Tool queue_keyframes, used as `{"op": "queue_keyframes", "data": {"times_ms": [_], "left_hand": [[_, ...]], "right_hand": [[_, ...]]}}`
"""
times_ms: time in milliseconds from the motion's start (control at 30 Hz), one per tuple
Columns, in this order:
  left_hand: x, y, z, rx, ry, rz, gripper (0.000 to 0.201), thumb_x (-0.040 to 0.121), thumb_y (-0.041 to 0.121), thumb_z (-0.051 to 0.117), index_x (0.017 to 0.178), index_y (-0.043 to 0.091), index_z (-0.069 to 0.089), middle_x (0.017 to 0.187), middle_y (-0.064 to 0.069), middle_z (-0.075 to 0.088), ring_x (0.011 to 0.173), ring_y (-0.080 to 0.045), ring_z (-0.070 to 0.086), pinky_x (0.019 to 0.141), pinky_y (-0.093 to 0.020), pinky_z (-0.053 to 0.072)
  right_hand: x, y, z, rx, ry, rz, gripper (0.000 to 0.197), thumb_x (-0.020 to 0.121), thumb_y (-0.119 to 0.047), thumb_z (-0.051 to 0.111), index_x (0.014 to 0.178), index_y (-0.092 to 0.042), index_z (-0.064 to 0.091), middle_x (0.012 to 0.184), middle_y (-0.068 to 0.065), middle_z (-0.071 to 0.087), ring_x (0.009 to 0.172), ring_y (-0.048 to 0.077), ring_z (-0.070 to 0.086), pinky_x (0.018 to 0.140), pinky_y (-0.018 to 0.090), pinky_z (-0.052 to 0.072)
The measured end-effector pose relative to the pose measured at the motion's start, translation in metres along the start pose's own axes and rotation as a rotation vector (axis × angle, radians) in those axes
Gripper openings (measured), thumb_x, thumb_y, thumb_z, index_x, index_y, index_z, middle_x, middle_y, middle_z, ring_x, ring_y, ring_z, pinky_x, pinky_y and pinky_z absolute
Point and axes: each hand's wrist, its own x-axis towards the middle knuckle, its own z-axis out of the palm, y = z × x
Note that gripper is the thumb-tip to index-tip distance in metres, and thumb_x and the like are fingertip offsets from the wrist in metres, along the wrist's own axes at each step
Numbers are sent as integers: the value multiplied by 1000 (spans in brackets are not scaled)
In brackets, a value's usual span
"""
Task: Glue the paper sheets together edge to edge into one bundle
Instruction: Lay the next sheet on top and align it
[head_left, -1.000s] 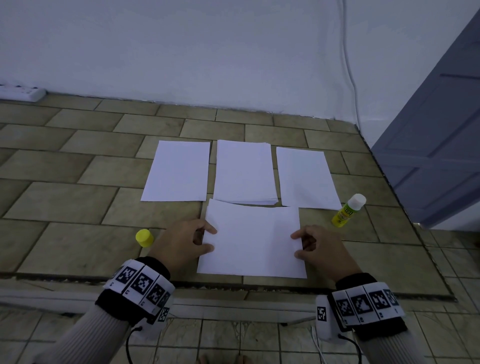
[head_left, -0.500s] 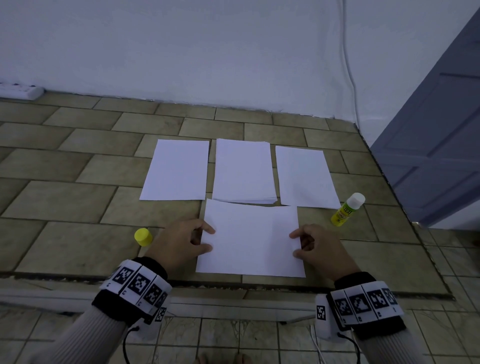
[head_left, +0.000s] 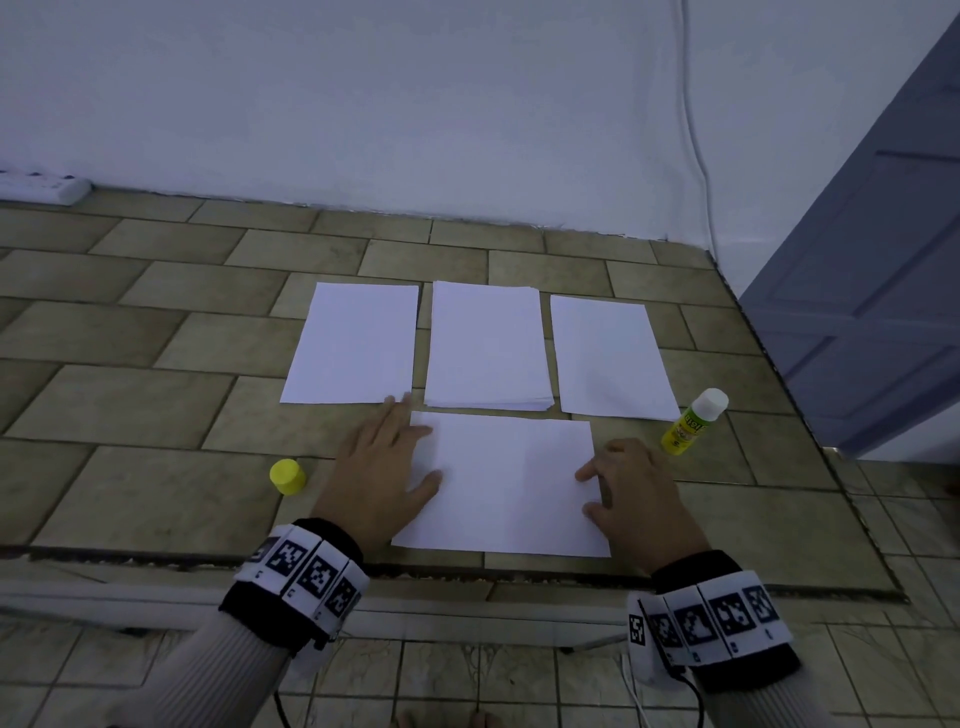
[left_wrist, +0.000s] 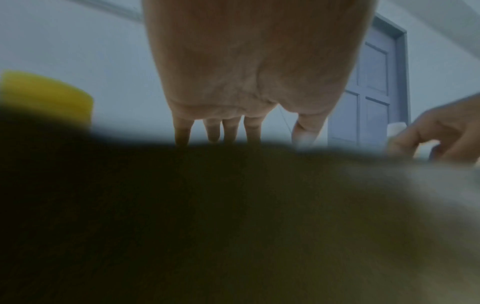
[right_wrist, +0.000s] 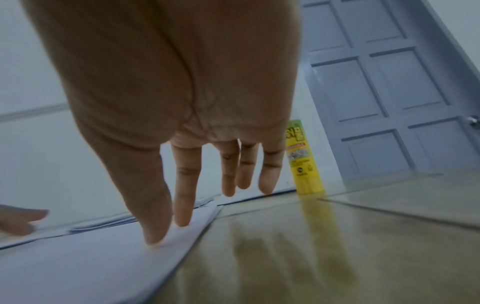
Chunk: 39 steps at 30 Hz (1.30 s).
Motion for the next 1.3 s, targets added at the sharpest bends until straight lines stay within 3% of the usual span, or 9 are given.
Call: {"op": "queue_keyframes", "data": {"times_ms": [133, 233, 333, 500, 600, 800, 967, 1100, 1300], "left_hand": [[2, 5, 19, 139, -42, 20, 108, 74, 74, -28, 155, 12, 7, 164, -3, -3, 148, -15, -16, 120, -47, -3], [-3, 2, 27, 134, 11, 31, 99, 86, 70, -18, 154, 6, 16, 162, -8, 9, 149, -19, -1, 119, -51, 3], [-6, -1, 30, 136, -7, 33, 83, 98, 60, 0, 149, 2, 31, 158, -14, 24, 147, -27, 21, 117, -55, 18], [-6, -4, 32, 164, -21, 52, 76, 102, 50, 5, 142, -3, 42, 150, -19, 39, 139, -33, 37, 108, -53, 19], [-4, -5, 35, 182, -9, 45, 79, 100, 54, 4, 145, -2, 39, 153, -17, 35, 142, -30, 33, 112, -53, 18], [-4, -1, 33, 217, 10, 19, 81, 99, 58, 6, 145, 0, 40, 152, -16, 37, 141, -29, 35, 110, -56, 30], [-3, -3, 34, 222, -6, 28, 81, 99, 58, 6, 146, 2, 38, 154, -15, 34, 143, -29, 32, 112, -57, 29], [-2, 0, 33, 206, 17, 29, 87, 92, 64, 0, 152, 6, 24, 160, -11, 18, 149, -24, 16, 118, -53, 14], [2, 16, 16, 216, -99, -71, 103, 66, 63, -10, 155, 13, 2, 164, -3, -7, 150, -16, -8, 120, -49, -5]], "right_hand": [[-3, -30, 5, -56, 2, -85, 46, 95, -48, 46, 136, -25, 44, 159, 3, 14, 146, 21, 11, 117, 39, 19], [-3, -60, 22, 7, -110, -187, 73, 93, -66, 14, 151, -22, 19, 161, -3, -7, 147, 13, -10, 120, 43, -4], [3, -89, 42, -19, -95, -311, 89, 80, -66, -8, 153, -19, 7, 161, -3, -10, 146, 11, -16, 118, 46, -11], [22, -106, 65, -35, -40, -383, 100, 75, -71, -15, 153, -13, 8, 161, 1, -2, 147, 13, -10, 116, 46, -15], [25, -91, 70, -76, 5, -364, 100, 80, -73, -15, 152, -11, 17, 160, 2, 10, 148, 15, 4, 119, 51, -2], [22, -34, 57, -123, 31, -145, 96, 75, -72, -22, 153, -19, -2, 161, -7, -7, 144, 2, -12, 117, 47, -8], [15, -2, 41, -199, 54, 23, 105, 70, -72, -29, 153, -17, 3, 161, -5, 1, 148, 9, 0, 117, 51, 0], [15, -14, 34, -147, 87, 97, 106, 71, -72, -25, 153, -12, 7, 162, 2, 4, 149, 15, 0, 116, 52, -2], [17, -66, 53, -95, 65, -150, 100, 72, -69, -29, 152, -14, -8, 160, 0, -13, 139, 8, -23, 114, 47, -17]]}}
